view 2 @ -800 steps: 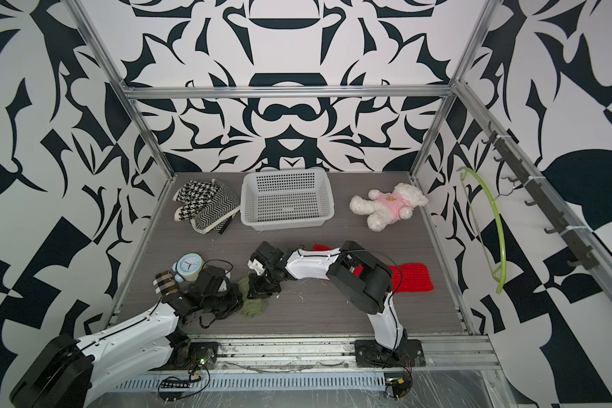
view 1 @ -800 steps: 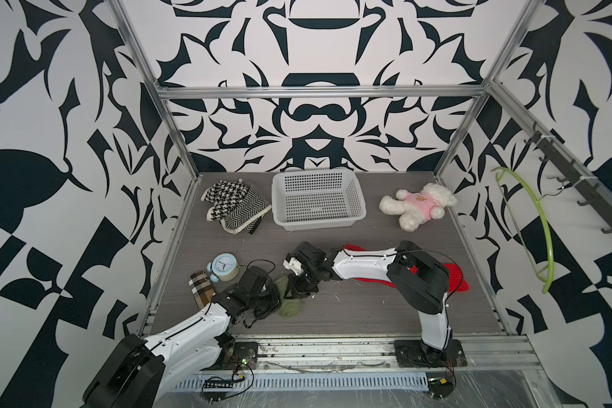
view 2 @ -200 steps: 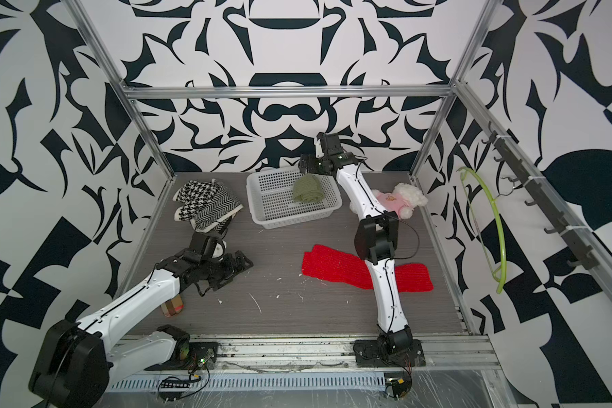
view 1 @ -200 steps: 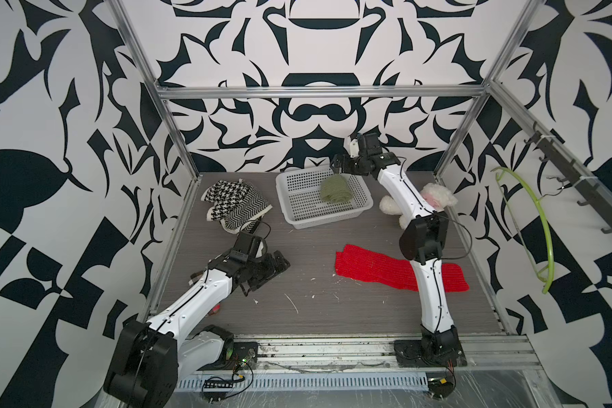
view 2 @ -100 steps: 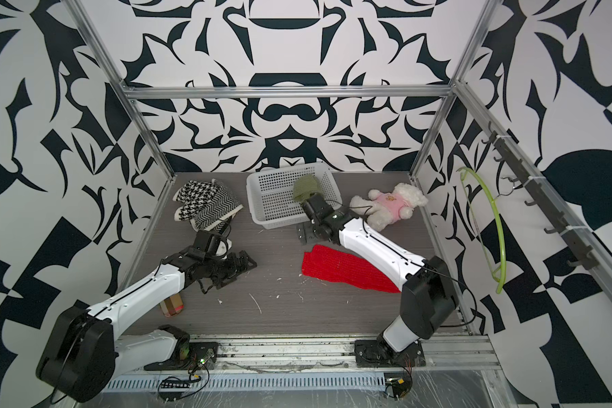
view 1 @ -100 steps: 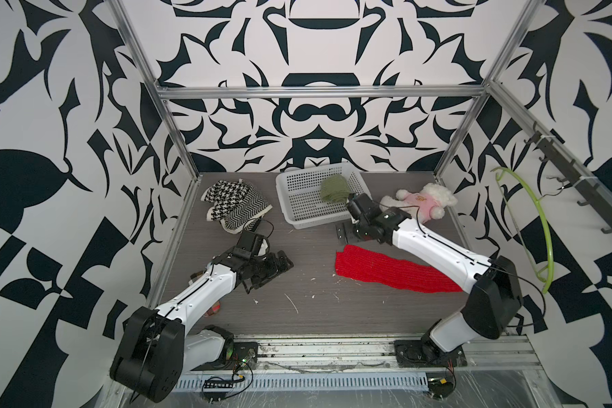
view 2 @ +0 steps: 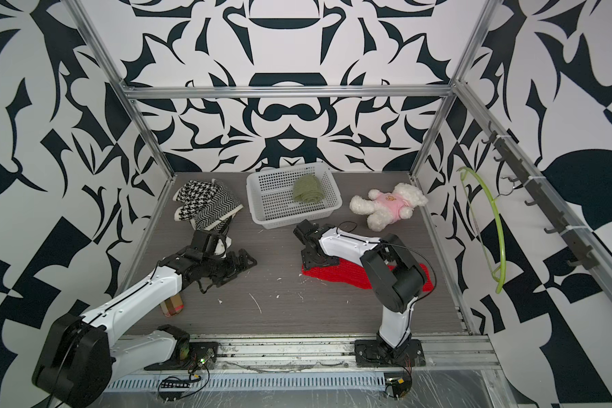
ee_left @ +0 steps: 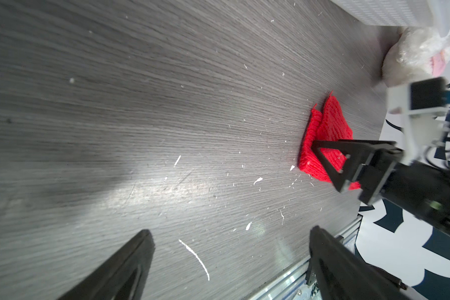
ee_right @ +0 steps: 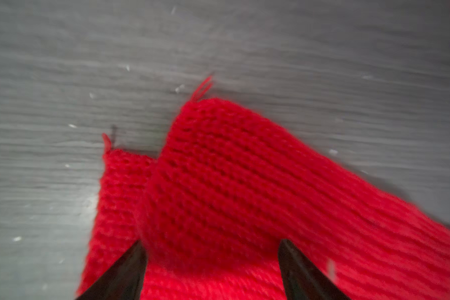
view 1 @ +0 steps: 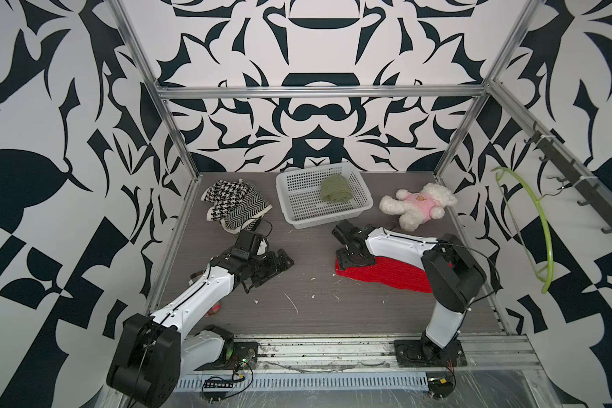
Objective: Roll up the scarf and place it into the basket
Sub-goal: Flatten out the scarf at the center of the board.
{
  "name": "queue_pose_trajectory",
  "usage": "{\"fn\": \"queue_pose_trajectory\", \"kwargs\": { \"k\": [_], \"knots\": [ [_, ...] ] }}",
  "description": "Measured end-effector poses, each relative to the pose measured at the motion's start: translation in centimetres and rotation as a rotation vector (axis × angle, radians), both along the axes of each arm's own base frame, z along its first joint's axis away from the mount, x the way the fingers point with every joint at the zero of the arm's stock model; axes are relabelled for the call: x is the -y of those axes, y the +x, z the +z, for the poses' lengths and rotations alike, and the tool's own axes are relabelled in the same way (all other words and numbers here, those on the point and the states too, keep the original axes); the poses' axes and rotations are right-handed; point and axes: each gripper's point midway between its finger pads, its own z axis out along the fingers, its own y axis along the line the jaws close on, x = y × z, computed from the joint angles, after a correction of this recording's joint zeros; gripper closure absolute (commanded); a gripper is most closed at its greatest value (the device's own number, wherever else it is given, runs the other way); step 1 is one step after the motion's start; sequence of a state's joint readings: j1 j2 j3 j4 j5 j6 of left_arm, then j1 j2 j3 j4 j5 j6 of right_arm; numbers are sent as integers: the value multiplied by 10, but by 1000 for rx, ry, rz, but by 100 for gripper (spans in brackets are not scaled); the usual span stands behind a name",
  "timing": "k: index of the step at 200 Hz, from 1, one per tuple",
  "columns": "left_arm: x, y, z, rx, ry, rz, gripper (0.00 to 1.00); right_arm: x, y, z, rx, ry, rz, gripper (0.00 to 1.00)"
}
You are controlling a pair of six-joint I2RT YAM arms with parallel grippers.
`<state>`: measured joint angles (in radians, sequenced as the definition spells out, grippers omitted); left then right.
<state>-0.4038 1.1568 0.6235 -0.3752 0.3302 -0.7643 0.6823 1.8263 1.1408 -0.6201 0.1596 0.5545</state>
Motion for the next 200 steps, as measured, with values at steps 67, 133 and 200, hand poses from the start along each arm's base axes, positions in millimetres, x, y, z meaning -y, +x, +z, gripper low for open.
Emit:
{"fn": "queue_pose_trajectory", "kwargs": {
  "k": [67, 133, 200],
  "knots": [
    [-22, 34, 34, 97, 60, 68, 1, -103, -29, 0, 2, 124, 210, 55],
    [-33, 51, 53, 145, 80, 84, 1, -133, -48, 5, -36, 148, 293, 47],
    [-38, 21, 22, 55, 72, 90, 1, -139, -39, 17, -22, 130, 343, 62]
  ]
}}
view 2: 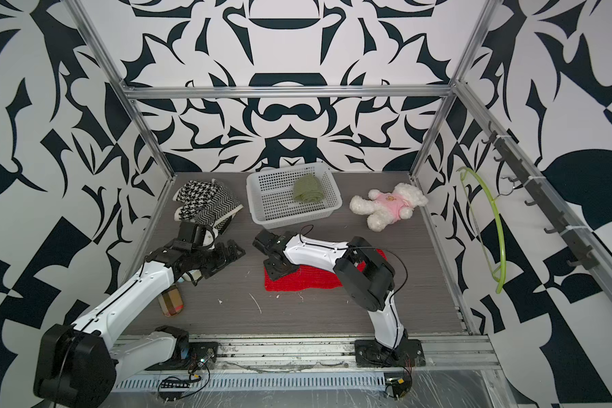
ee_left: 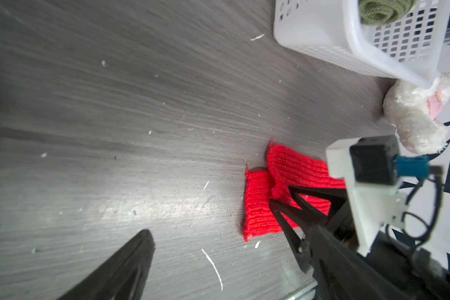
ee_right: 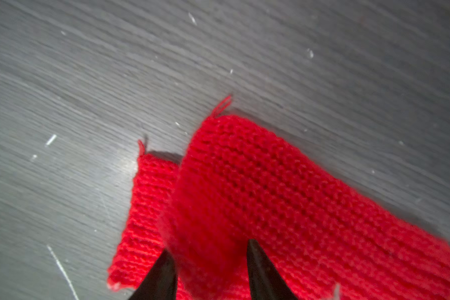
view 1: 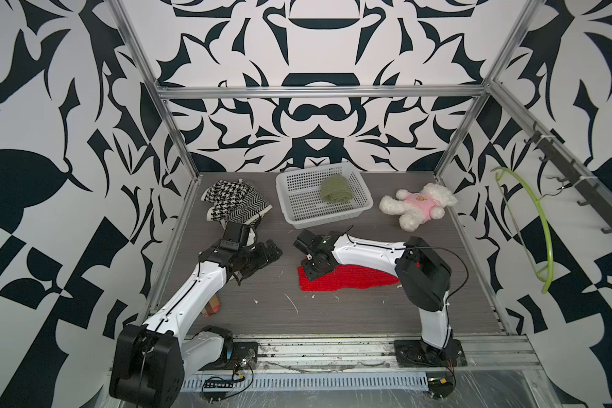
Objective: Roll up the scarf and place it into the basket
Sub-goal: Flatten out the scarf at the center of the board.
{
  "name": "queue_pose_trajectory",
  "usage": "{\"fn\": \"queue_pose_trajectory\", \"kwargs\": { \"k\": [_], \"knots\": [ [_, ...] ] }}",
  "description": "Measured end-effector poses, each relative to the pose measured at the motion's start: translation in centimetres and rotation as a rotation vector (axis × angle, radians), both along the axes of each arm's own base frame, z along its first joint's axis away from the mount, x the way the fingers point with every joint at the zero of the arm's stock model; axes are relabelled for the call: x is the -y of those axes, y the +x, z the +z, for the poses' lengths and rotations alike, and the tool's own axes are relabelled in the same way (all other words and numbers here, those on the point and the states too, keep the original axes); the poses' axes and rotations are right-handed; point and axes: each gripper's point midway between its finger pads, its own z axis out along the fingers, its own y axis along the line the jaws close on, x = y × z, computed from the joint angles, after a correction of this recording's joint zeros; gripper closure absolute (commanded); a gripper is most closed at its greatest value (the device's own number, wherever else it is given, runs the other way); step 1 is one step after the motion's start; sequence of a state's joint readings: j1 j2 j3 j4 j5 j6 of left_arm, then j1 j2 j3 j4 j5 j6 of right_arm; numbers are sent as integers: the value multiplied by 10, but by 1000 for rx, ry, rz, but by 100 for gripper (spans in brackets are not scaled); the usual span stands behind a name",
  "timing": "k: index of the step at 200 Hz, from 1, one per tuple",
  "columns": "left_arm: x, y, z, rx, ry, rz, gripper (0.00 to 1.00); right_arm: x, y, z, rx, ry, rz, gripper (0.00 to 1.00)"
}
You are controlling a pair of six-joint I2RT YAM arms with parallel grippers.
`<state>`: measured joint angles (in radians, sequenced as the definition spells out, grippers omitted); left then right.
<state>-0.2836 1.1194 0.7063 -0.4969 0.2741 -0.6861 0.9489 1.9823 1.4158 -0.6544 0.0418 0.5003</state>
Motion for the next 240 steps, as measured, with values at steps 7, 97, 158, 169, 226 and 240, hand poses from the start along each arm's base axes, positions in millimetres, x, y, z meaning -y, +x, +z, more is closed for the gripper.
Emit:
{"fn": "queue_pose_trajectory", "kwargs": {
  "k": [7, 97, 158, 169, 226, 240],
  "knots": [
    [0, -2, -1, -1, -2, 1, 1, -1, 0, 1, 1, -1, 6, 66],
    [-2, -15, -20, -48, -10, 9, 1, -4, 4, 10, 20, -4, 53, 100],
    [2, -15, -25, -57, -32, 1, 1, -2, 7, 15, 41, -10, 50, 100],
    [3, -15, -24, -55, -35, 0, 1, -2, 8, 21, 53, -1, 49, 100],
    [5, -15, -25, -61, -46, -3, 1, 13, 7, 104, 188, 96, 28, 100],
    [5, -15, -27, -69, -47, -3, 1, 15, 2, 121, 208, 121, 34, 100]
  ]
}}
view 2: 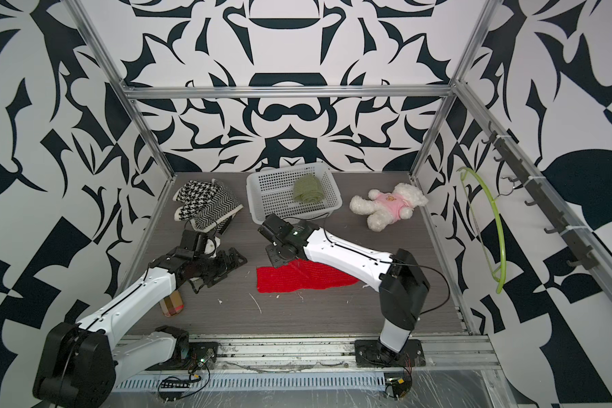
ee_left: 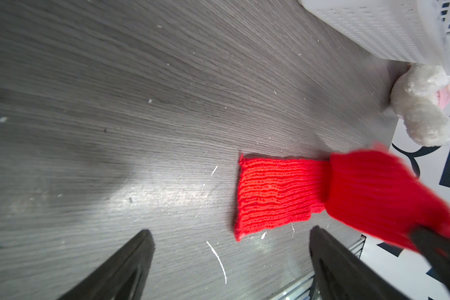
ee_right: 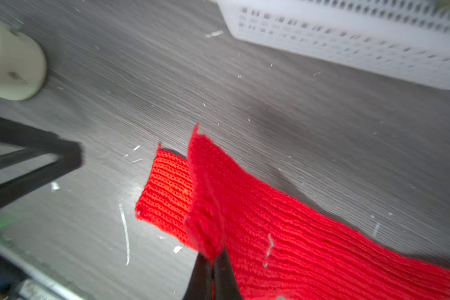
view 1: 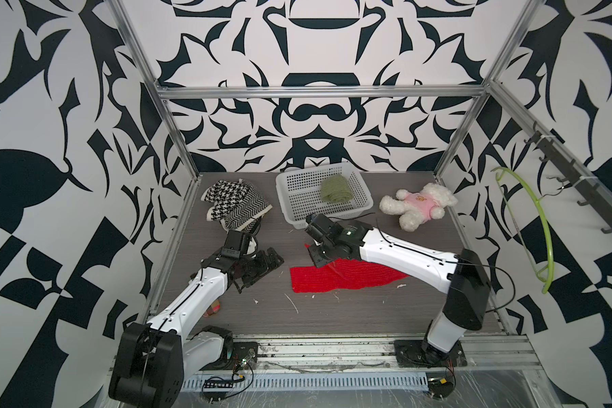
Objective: Roll up the scarf and place it into the basket
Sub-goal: Flatten out the scarf at the center of the board.
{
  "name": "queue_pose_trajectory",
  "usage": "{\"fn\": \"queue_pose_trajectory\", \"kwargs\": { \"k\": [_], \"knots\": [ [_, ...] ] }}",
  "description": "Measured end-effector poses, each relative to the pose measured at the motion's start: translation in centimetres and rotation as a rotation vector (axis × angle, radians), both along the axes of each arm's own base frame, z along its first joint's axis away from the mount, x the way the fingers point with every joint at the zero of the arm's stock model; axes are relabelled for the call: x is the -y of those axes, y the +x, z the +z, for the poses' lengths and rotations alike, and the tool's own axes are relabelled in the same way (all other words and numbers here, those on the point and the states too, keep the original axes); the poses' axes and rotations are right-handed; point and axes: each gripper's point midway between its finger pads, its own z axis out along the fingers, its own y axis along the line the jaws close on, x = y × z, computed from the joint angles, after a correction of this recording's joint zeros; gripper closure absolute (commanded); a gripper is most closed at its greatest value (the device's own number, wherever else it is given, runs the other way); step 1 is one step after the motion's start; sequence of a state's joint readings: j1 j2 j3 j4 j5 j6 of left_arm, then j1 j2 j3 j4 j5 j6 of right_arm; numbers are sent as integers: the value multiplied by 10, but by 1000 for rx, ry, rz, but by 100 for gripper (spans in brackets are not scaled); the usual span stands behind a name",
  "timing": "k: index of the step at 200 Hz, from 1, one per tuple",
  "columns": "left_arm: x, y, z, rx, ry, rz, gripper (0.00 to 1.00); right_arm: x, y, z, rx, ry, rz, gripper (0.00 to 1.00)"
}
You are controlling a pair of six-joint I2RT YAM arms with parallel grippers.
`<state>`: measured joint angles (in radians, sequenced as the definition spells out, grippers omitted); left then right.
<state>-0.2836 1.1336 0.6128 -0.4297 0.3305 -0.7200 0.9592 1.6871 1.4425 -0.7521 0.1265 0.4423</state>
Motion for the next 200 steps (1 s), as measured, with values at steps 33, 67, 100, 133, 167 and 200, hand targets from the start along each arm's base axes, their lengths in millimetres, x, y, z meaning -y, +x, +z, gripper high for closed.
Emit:
{"fn": "queue_pose_trajectory", "kwargs": {
  "k": [33, 67, 100, 133, 167, 200],
  "knots": [
    [0, 0, -3, -15, -1, 7, 1, -16, -21, -12, -39, -12, 60, 100],
    [0, 0, -3, -18, -3, 13, 1, -42, -39, -65, -132, -51, 114, 100],
    [0, 0, -3, -19, -4, 15, 1, -64, -55, -103, -191, -56, 145, 100],
    [-5, -3, -9, -40, 19, 28, 1, -79, -61, -117, -203, -29, 135, 100],
    [-5, -4, -13, -55, 24, 28, 1, -88, -60, -122, -201, 18, 115, 94],
    [-7, -6, -17, -71, 35, 31, 1, -97, -61, -123, -209, 61, 96, 68]
  ]
}}
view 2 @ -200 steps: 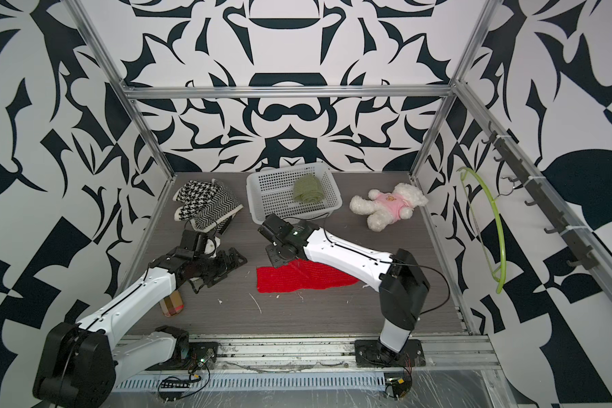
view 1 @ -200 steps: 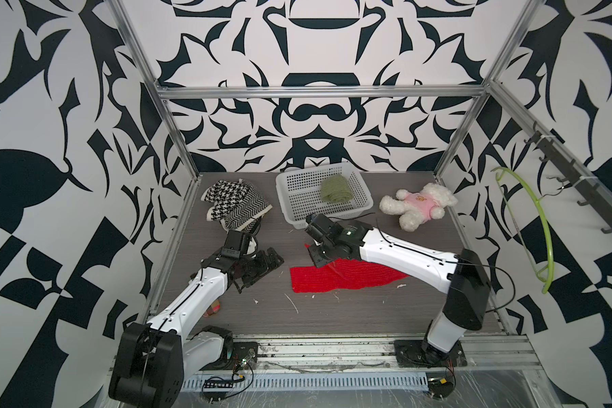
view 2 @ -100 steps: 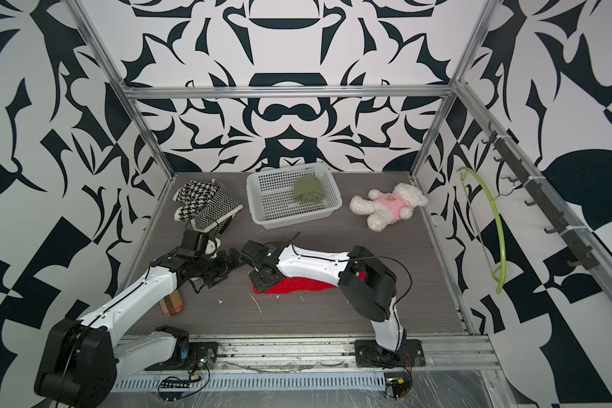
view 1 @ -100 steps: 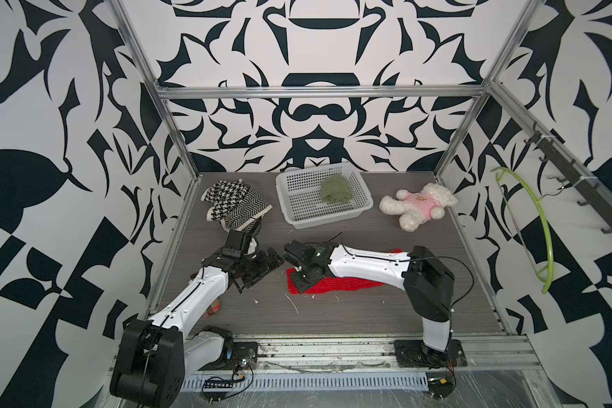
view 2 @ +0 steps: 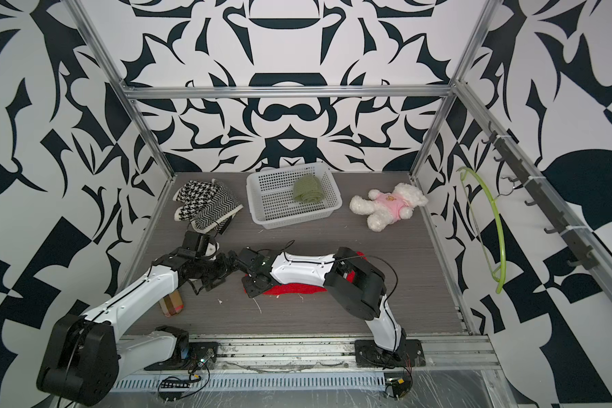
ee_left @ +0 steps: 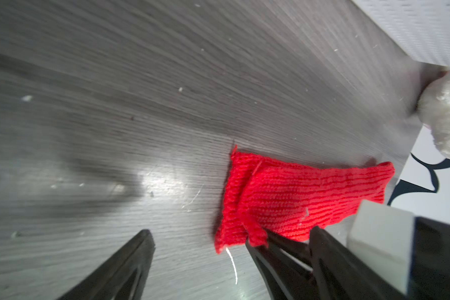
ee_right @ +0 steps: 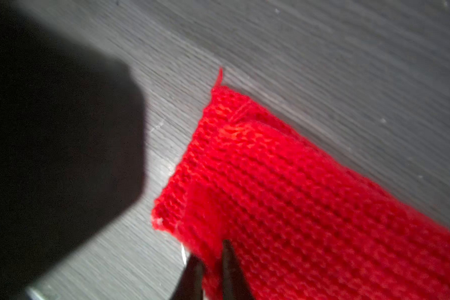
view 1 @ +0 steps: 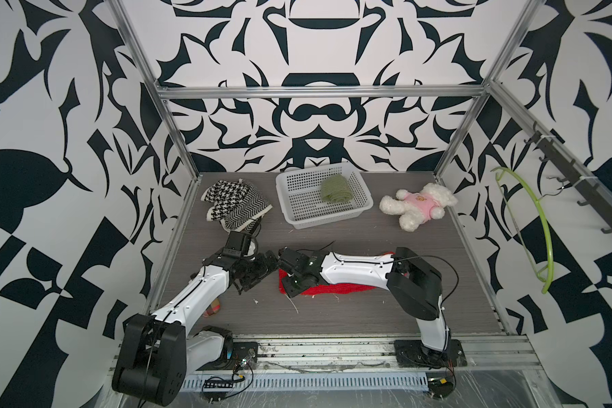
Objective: Roll up the scarf and place it into the basket
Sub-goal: Flatten out the scarf at the center of the board.
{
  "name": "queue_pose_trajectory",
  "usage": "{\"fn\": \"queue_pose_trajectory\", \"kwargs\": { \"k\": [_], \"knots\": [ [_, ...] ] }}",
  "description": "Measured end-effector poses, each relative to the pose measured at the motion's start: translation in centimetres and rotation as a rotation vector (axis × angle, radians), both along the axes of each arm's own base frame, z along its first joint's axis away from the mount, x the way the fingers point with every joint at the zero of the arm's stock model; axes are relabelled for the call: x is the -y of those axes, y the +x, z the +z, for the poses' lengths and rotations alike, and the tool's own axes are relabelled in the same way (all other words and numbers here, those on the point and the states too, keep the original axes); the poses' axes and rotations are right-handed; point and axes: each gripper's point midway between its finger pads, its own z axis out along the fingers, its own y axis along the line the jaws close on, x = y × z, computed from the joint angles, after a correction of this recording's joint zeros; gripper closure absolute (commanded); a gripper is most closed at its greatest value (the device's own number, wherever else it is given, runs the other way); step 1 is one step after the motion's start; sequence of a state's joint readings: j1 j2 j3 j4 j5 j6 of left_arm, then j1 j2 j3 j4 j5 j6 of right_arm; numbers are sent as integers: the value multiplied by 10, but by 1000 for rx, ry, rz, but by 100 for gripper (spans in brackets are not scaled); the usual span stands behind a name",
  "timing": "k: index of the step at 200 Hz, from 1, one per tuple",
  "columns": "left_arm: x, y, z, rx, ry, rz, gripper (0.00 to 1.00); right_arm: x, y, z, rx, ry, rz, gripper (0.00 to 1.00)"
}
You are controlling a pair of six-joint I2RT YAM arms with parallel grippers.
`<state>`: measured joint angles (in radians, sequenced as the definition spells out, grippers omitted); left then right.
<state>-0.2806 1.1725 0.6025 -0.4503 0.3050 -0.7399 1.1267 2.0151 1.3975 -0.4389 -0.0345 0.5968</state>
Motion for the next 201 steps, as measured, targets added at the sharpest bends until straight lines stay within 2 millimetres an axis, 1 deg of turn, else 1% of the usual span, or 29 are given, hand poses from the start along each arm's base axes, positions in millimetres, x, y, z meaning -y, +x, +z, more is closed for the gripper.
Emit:
{"fn": "queue_pose_trajectory", "kwargs": {
  "k": [28, 50, 59, 86, 91, 116, 124, 133, 137, 145, 150, 158, 166, 192, 201],
  "knots": [
    [-3, 0, -3, -9, 17, 10, 1, -5, -1, -3, 2, 10, -10, 59],
    [-5, 0, -6, -17, 30, 18, 1, -7, 1, -8, 5, -1, -18, 55],
    [-6, 0, -6, -17, 34, 22, 1, -9, 2, -8, 8, -2, -22, 48],
    [-10, 0, -8, -24, 45, 32, 1, -13, 2, -6, 29, -5, -27, 40],
    [-12, 0, -8, -26, 45, 35, 1, -14, 1, -5, 33, -7, -27, 36],
    [-20, 4, -8, -27, 44, 68, 1, -19, 1, -5, 51, -15, -26, 36],
    [-23, 5, -8, -27, 43, 79, 1, -21, 2, -6, 57, -21, -26, 39],
    [-26, 7, -8, -26, 44, 90, 1, -23, 4, -7, 65, -29, -28, 47],
    [-27, 7, -8, -26, 43, 93, 1, -24, 5, -7, 66, -31, -34, 54],
    [-29, 8, -7, -24, 41, 98, 1, -26, 7, -9, 71, -37, -42, 73],
    [-29, 8, -7, -24, 41, 99, 1, -26, 8, -10, 78, -45, -41, 82],
    [-30, 9, -6, -21, 39, 102, 1, -25, 11, -11, 86, -57, -51, 92],
    [-30, 11, -5, -17, 34, 102, 1, -23, 13, -12, 96, -71, -59, 100],
    [-32, 16, 0, 2, 14, 107, 1, -17, 15, -12, 129, -103, -79, 100],
    [-34, 18, 0, 4, 7, 115, 1, -12, 15, -12, 144, -119, -83, 100]
  ]
}}
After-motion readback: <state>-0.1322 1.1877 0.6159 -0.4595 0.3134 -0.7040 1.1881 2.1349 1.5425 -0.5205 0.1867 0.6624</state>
